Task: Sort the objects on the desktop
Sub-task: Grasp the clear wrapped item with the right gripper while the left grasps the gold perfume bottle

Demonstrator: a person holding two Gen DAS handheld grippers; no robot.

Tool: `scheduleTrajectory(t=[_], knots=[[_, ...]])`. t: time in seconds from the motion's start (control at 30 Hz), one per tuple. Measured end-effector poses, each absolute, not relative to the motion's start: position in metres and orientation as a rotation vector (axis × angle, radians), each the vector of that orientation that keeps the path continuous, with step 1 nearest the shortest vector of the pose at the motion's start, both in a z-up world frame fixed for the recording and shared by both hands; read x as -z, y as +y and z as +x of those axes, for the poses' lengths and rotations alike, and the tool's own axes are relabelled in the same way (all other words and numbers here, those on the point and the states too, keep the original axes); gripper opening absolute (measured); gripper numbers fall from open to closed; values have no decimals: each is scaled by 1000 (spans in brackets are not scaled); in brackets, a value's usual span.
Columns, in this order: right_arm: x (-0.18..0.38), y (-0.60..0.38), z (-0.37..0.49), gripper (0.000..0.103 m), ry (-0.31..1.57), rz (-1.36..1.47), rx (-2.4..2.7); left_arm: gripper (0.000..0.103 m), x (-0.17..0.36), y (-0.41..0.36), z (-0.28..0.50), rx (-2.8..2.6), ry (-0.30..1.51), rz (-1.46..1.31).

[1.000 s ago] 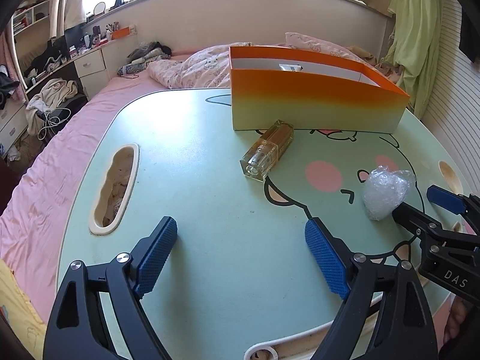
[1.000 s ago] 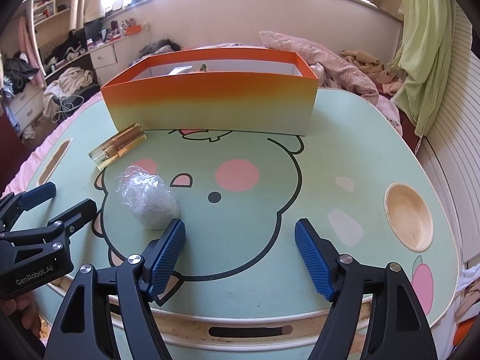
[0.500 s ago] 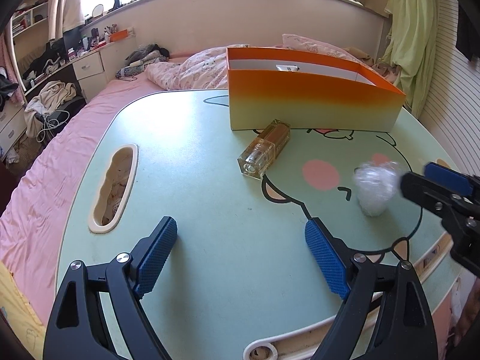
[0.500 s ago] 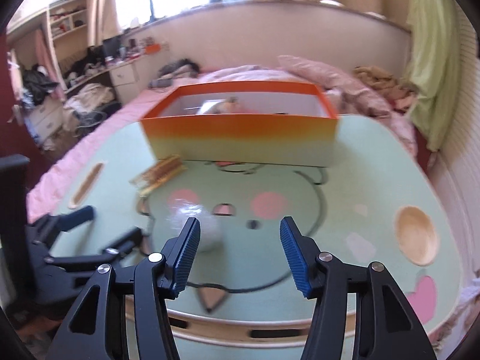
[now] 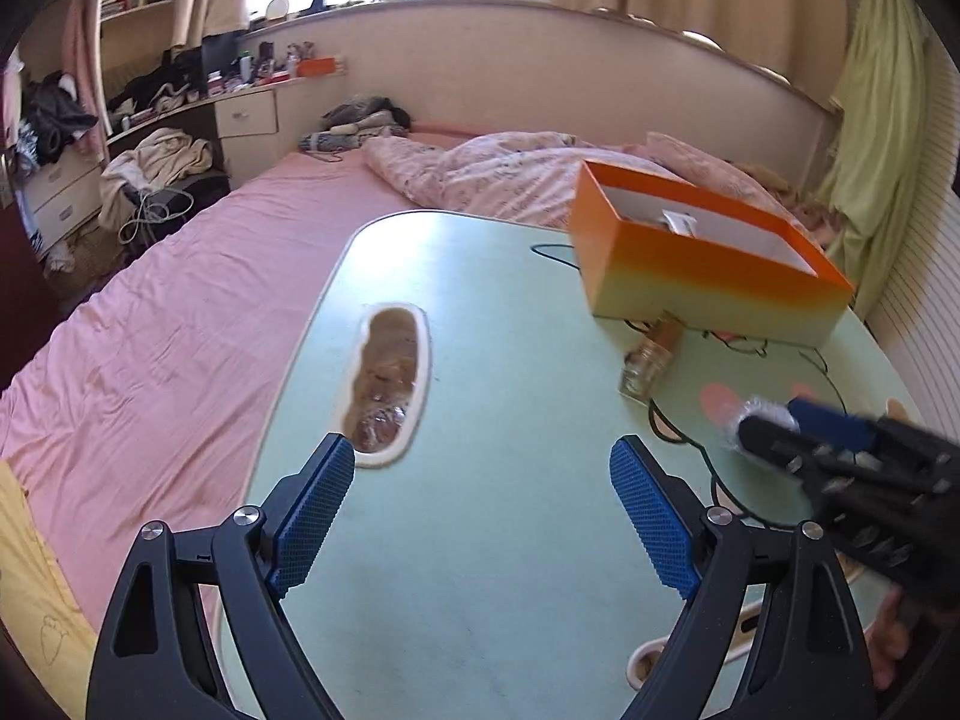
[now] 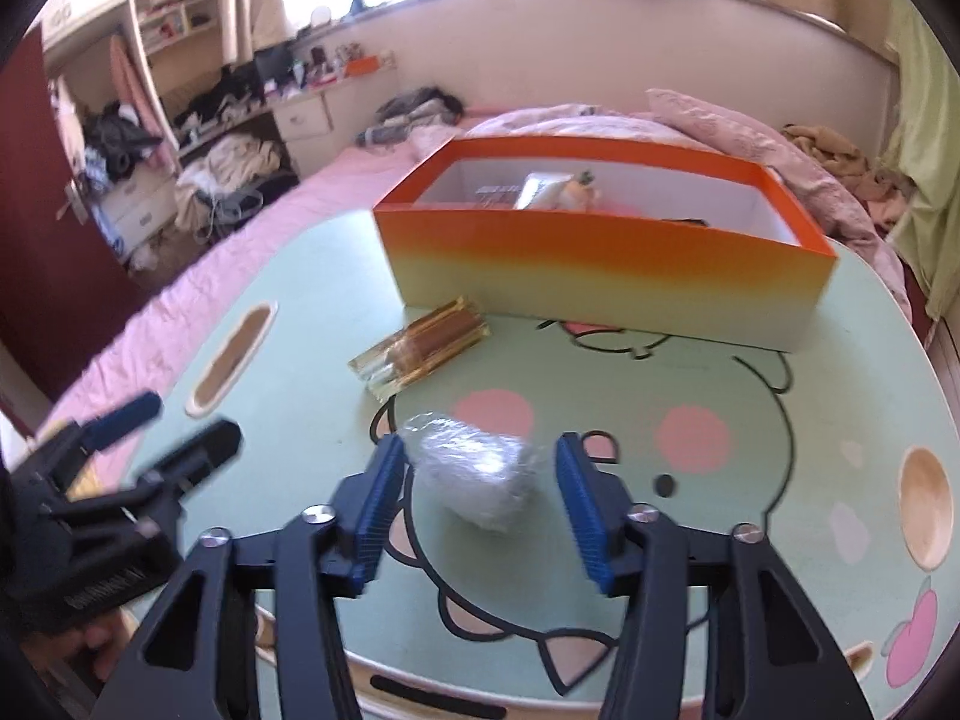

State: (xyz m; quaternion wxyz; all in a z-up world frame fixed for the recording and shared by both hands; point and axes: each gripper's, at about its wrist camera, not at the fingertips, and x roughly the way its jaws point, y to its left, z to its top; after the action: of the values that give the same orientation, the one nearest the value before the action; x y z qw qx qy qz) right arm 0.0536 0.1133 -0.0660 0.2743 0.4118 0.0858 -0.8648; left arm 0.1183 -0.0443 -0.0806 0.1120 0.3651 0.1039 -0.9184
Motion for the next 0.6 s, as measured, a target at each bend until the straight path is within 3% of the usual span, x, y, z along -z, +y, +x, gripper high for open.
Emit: scheduleTrajectory(t=[0.17, 0.47, 0.6], knots=[[78, 99, 56, 30, 354, 1087, 2359, 88, 78, -43, 117, 2698, 301, 1076], [78, 109, 58, 29, 352, 1077, 2376, 88, 77, -23, 97, 2736, 220, 1187], [75, 124, 57, 29, 320, 1081, 2397, 88, 75, -16, 75, 2830, 283, 1268]])
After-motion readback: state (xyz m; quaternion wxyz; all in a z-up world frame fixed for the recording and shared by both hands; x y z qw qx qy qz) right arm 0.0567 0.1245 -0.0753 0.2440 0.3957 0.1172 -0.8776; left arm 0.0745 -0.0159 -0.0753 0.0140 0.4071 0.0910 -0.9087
